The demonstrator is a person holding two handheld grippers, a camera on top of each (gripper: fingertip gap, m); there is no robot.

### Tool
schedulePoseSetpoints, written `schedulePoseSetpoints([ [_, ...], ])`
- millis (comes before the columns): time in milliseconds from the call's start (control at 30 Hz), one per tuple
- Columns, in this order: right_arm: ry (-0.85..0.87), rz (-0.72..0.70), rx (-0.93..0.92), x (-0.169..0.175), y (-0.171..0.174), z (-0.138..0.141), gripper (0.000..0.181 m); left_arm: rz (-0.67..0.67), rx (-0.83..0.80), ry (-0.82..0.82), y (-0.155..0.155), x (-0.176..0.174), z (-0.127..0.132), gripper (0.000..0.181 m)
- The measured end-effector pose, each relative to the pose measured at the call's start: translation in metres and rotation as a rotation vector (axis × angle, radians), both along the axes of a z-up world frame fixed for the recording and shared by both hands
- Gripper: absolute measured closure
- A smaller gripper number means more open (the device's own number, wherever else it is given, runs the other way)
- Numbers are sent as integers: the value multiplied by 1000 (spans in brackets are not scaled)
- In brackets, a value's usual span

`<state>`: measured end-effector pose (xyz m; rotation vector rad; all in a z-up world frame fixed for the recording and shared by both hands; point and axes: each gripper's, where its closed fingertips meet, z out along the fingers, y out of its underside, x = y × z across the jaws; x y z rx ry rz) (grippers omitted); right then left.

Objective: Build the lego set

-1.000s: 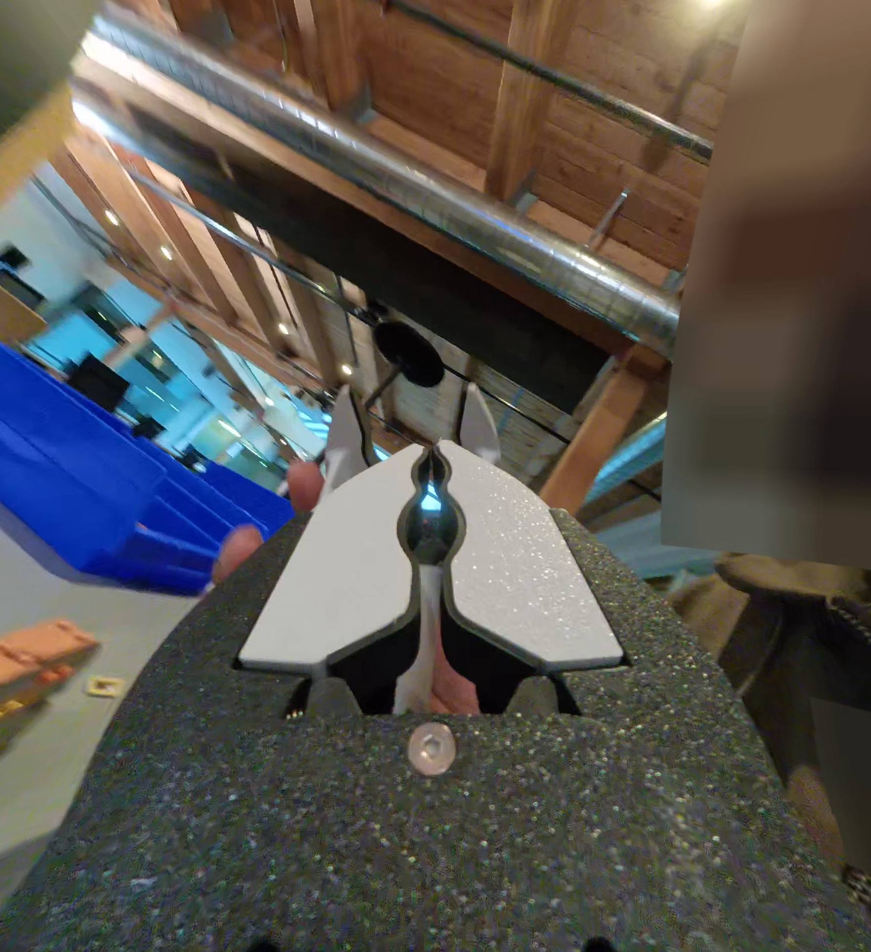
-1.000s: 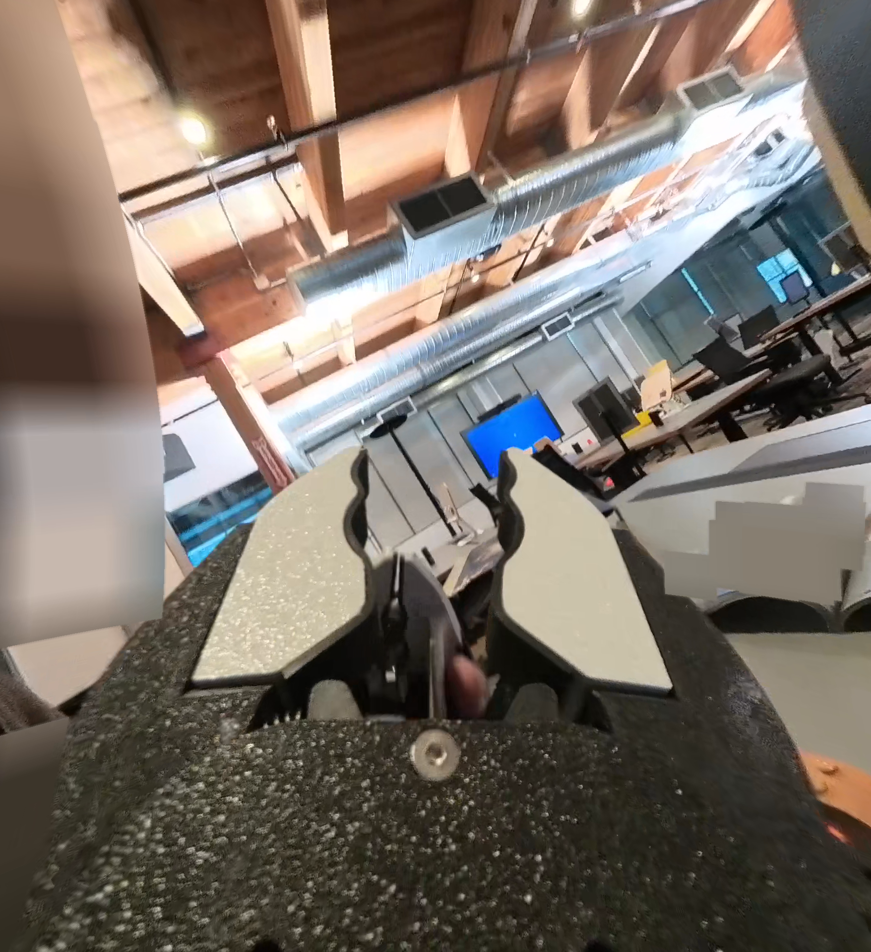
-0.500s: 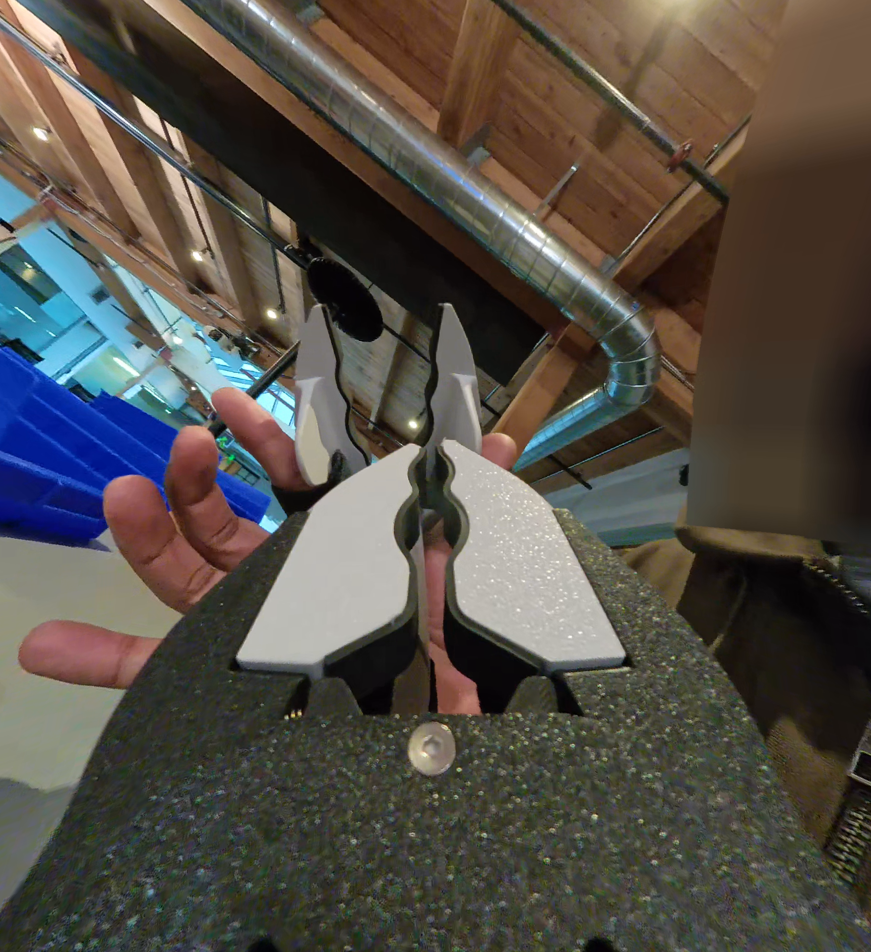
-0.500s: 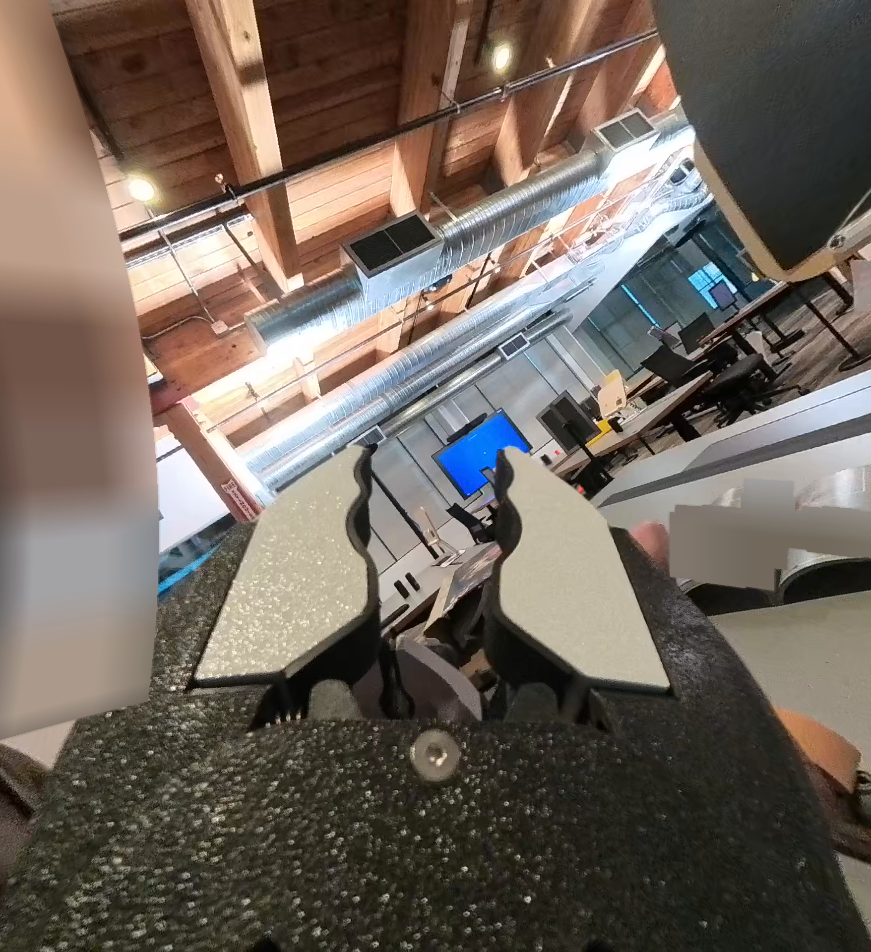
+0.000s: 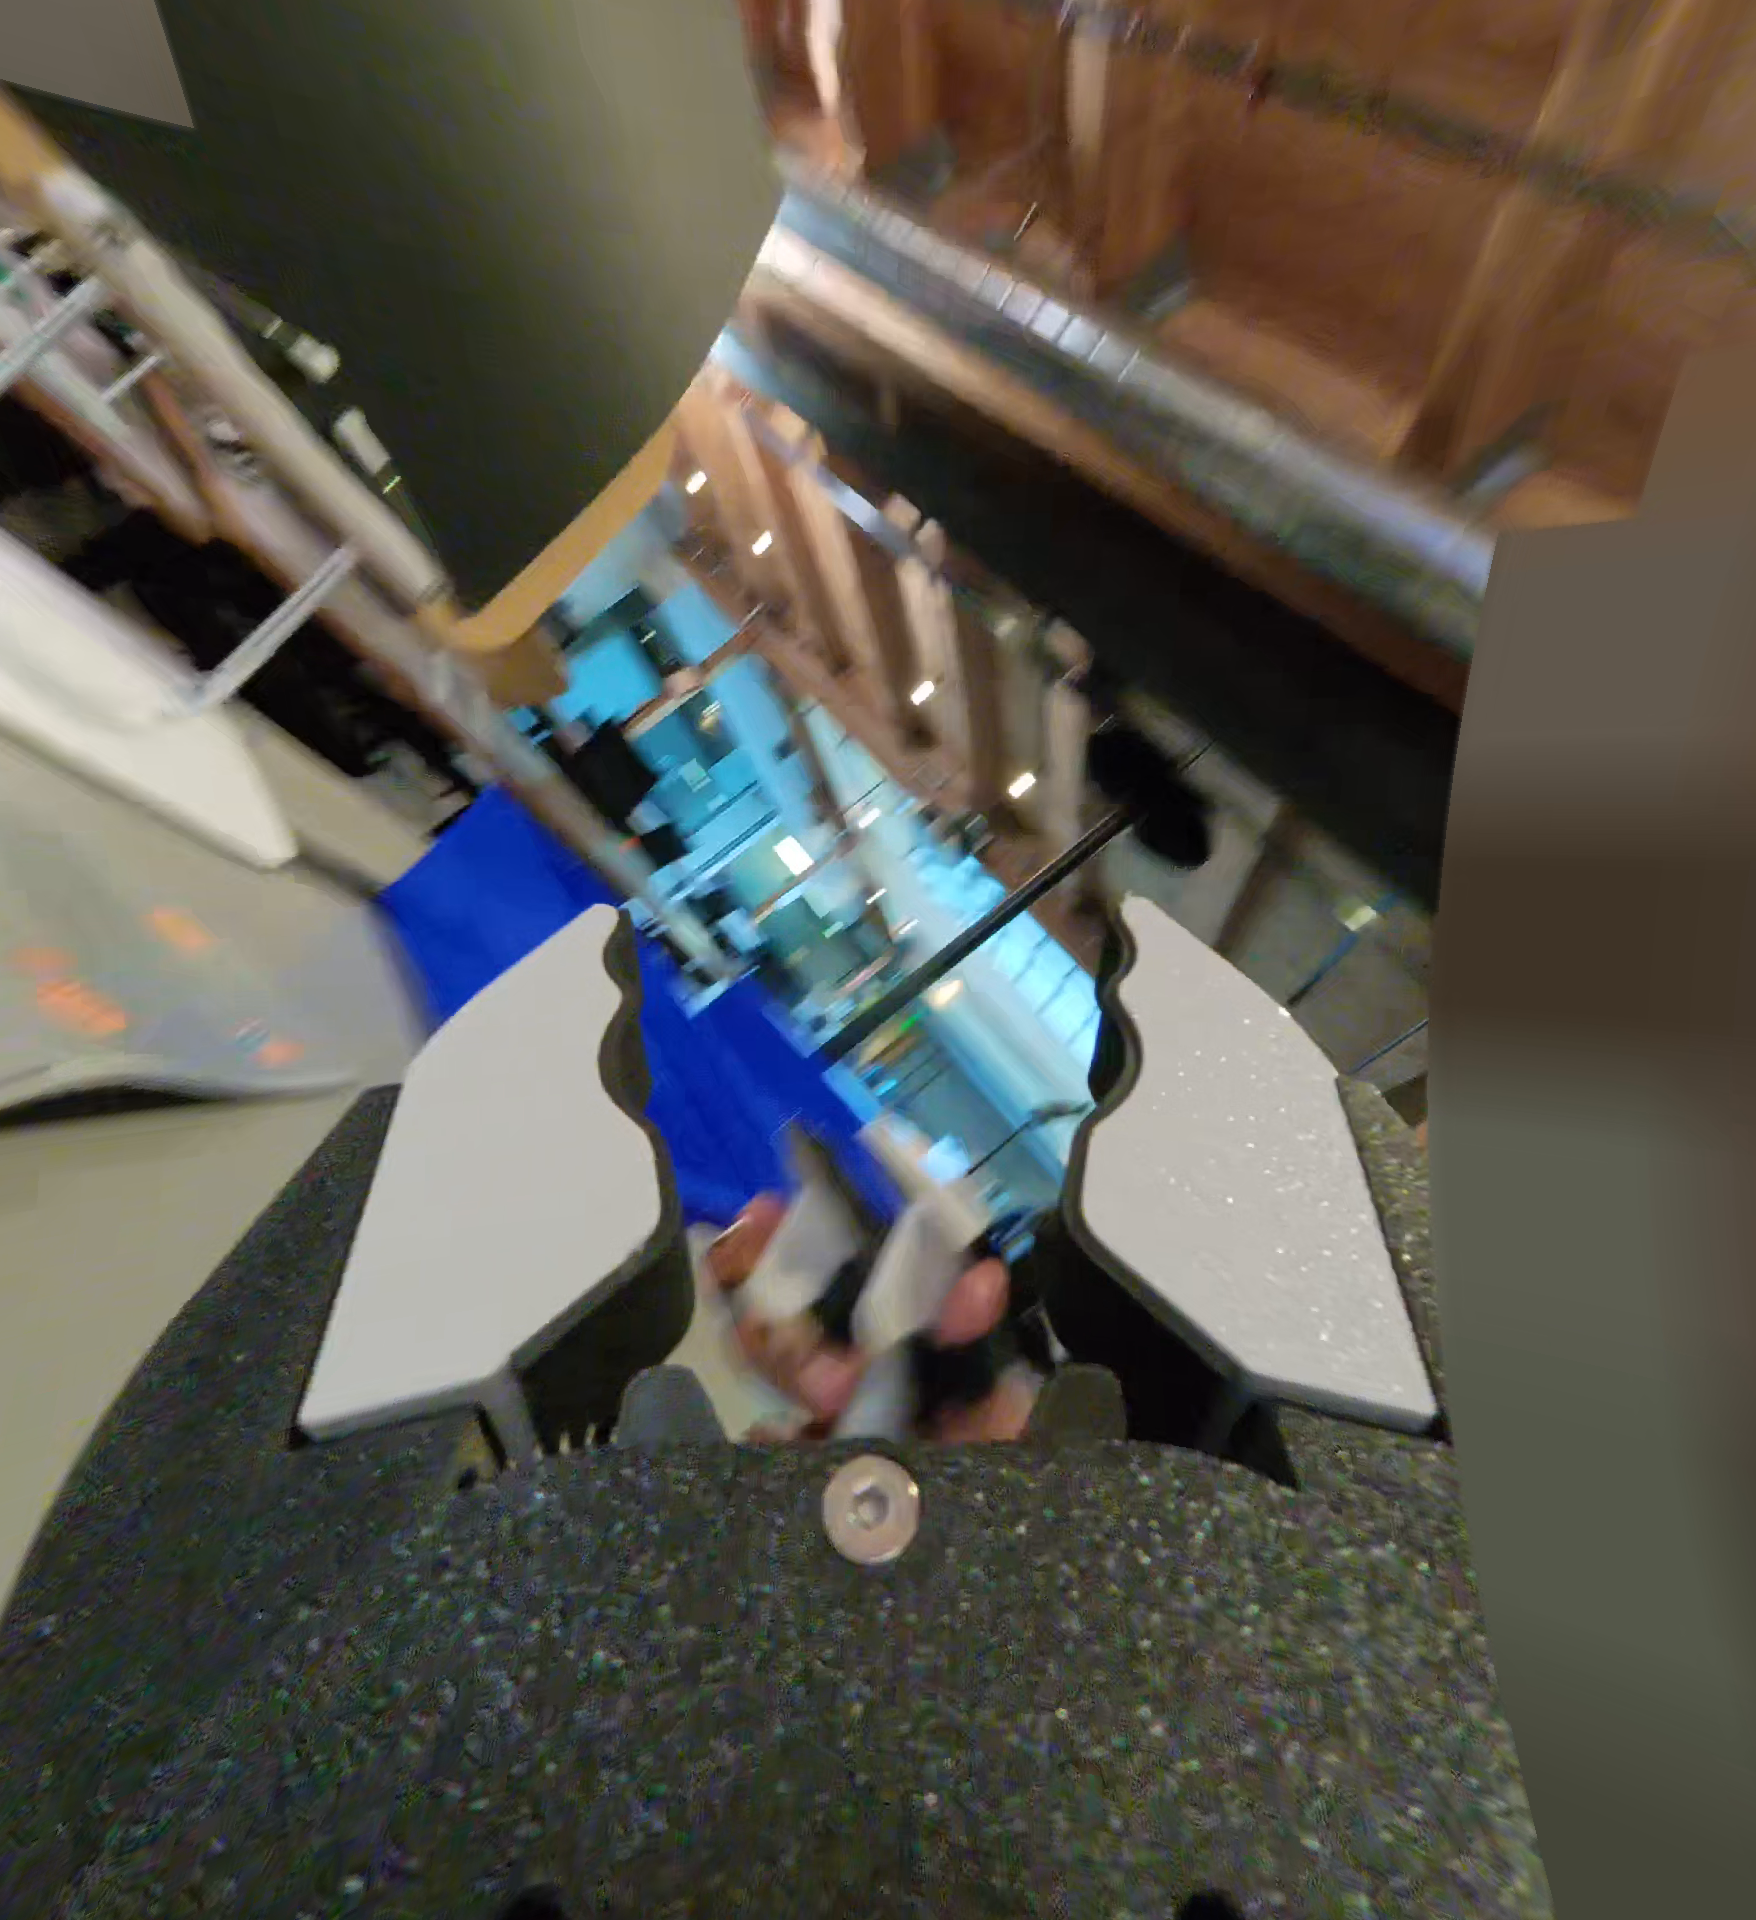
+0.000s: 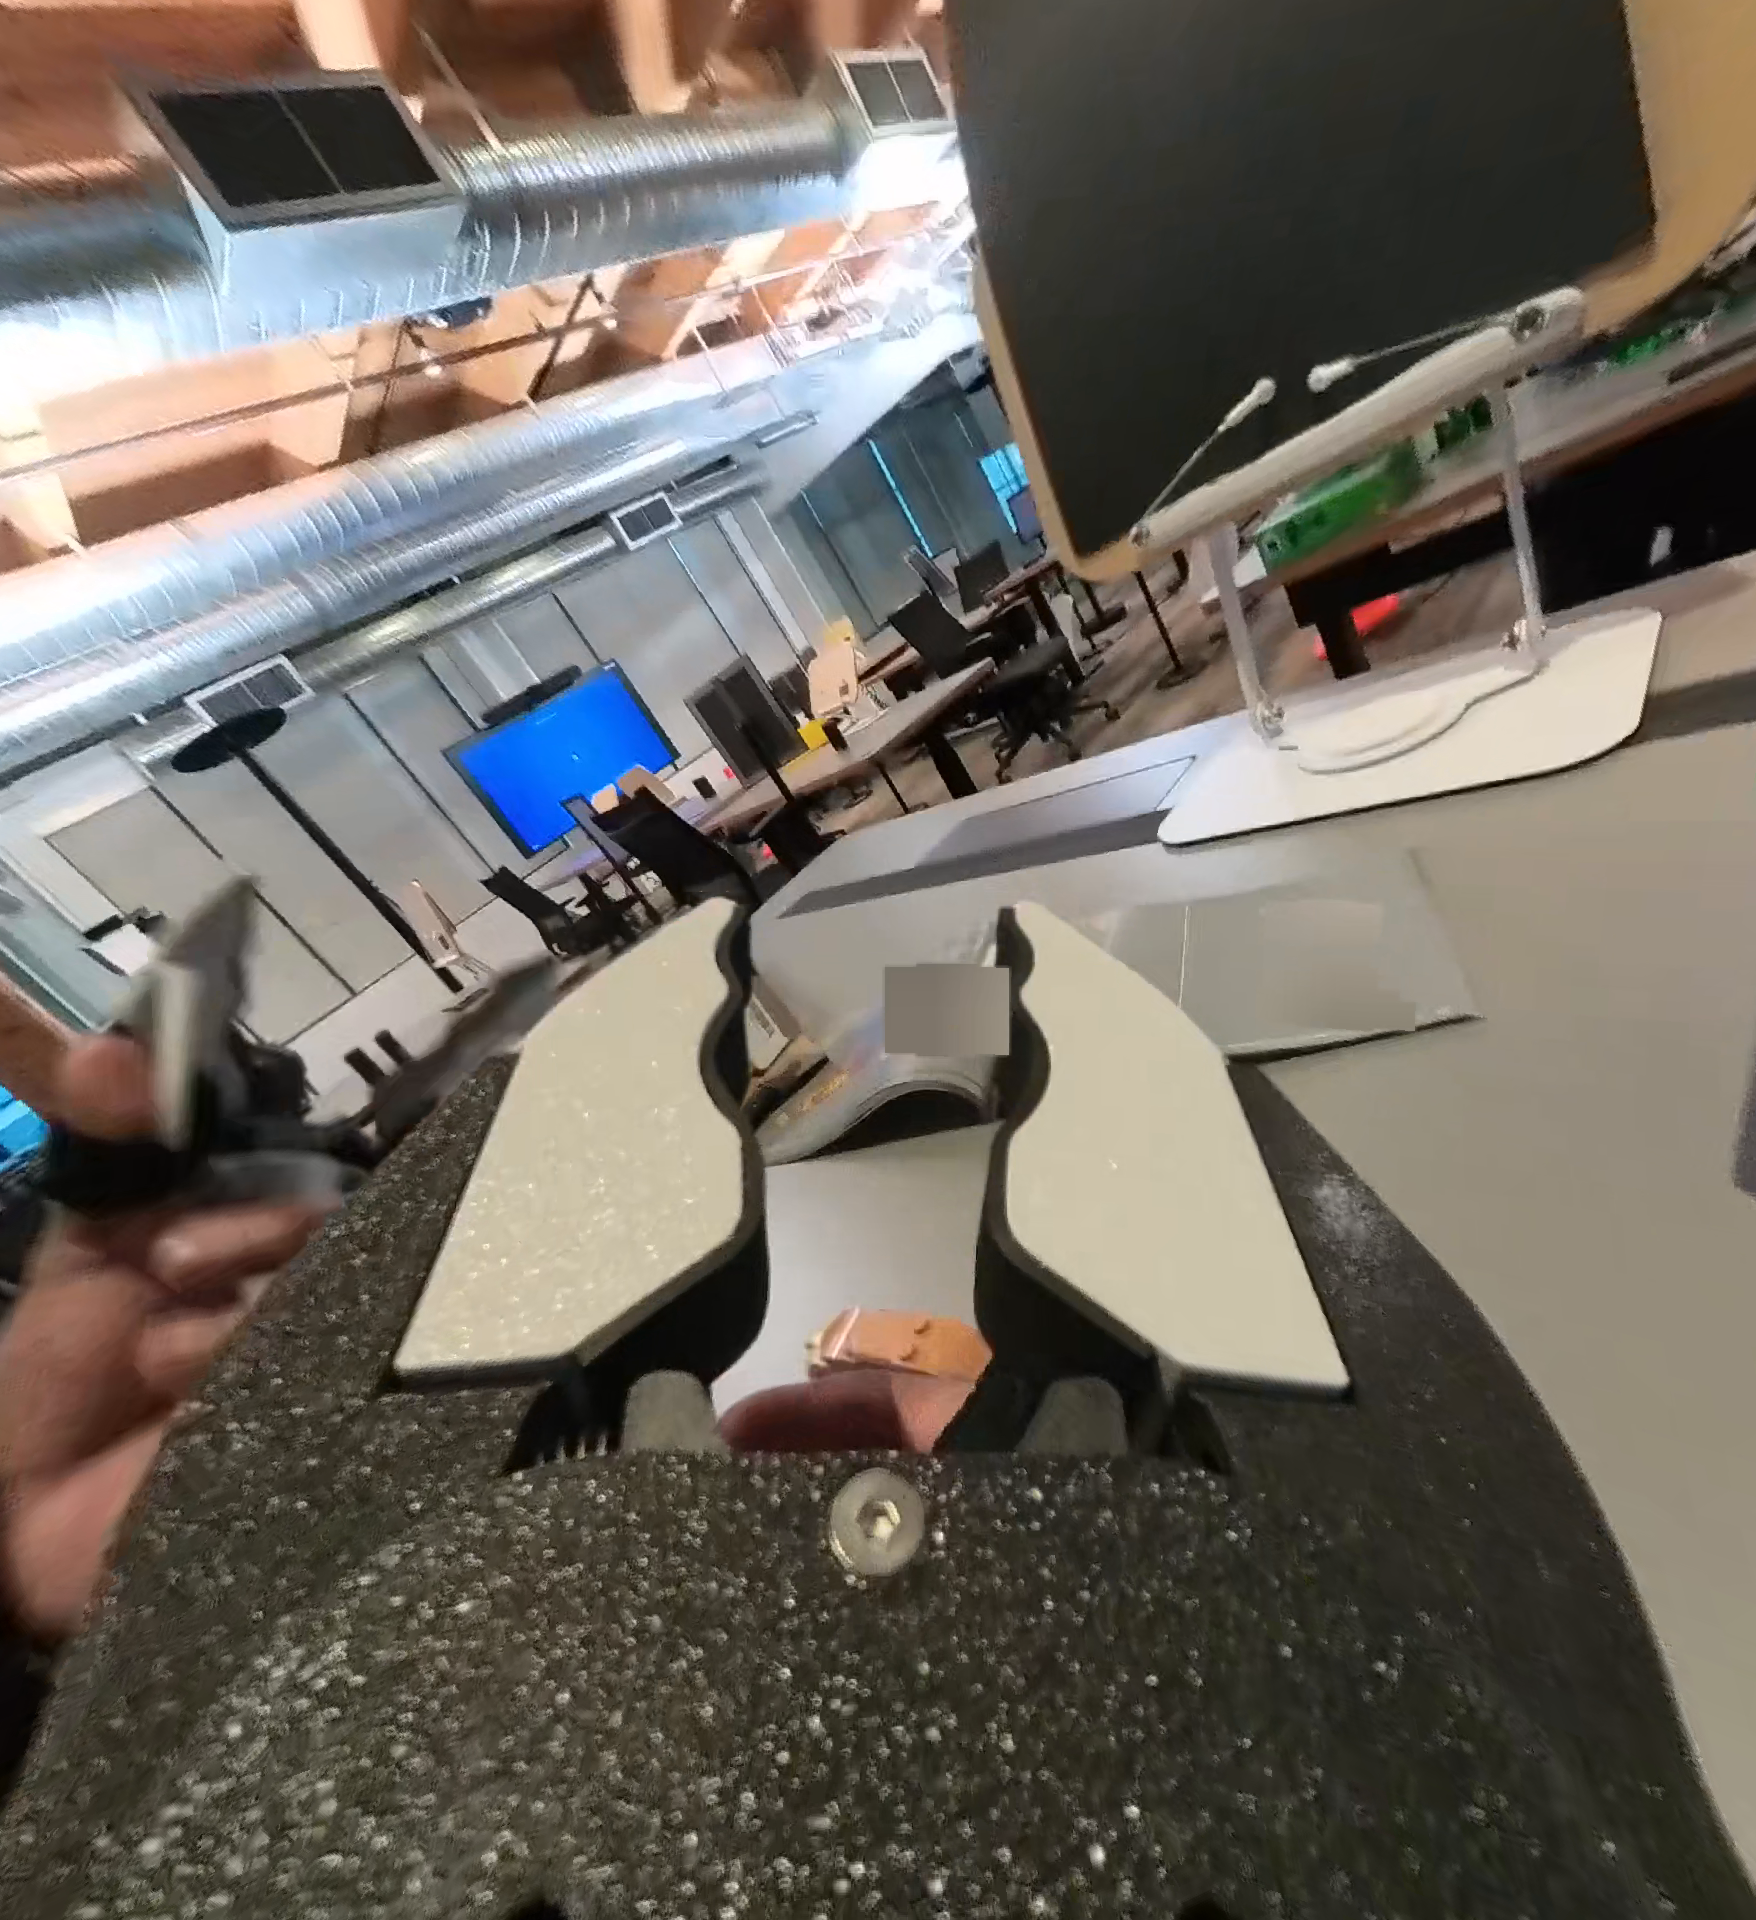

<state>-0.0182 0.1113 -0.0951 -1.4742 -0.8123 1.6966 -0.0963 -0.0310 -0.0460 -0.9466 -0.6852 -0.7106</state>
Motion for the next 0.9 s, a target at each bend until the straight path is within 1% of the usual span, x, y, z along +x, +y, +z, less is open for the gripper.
schedulePoseSetpoints([
  [67, -18, -5, -16, 1, 4, -4, 136, 15, 201, -75, -25, -14, 49, 97],
  [133, -29, -15, -25, 2, 8, -7, 138, 60, 345, -61, -48, -19, 91, 97],
  [200, -37, -18, -33, 5, 10, -11, 138, 55, 459, -29, -63, -11, 121, 97],
  [267, -50, -20, -33, 6, 11, -17, 138, 27, 541, -6, -69, -2, 140, 97],
  [333, -58, -19, -35, 7, 14, -21, 138, -13, 571, 4, -65, 5, 147, 97],
  [467, -68, -3, -32, 6, 17, -24, 139, -60, 611, 2, -63, 10, 151, 97],
  [633, -95, 1, 22, 5, 23, -27, 139, -54, 608, 43, -57, 12, 150, 101],
  [700, -118, 7, 45, 4, 27, -31, 139, -74, 620, 51, -56, 16, 152, 102],
  [833, -191, 29, 132, 2, 35, -38, 140, -81, 624, 70, -57, 14, 151, 104],
  [900, -245, 49, 218, 1, 40, -43, 142, -55, 571, 105, -49, 10, 142, 107],
])
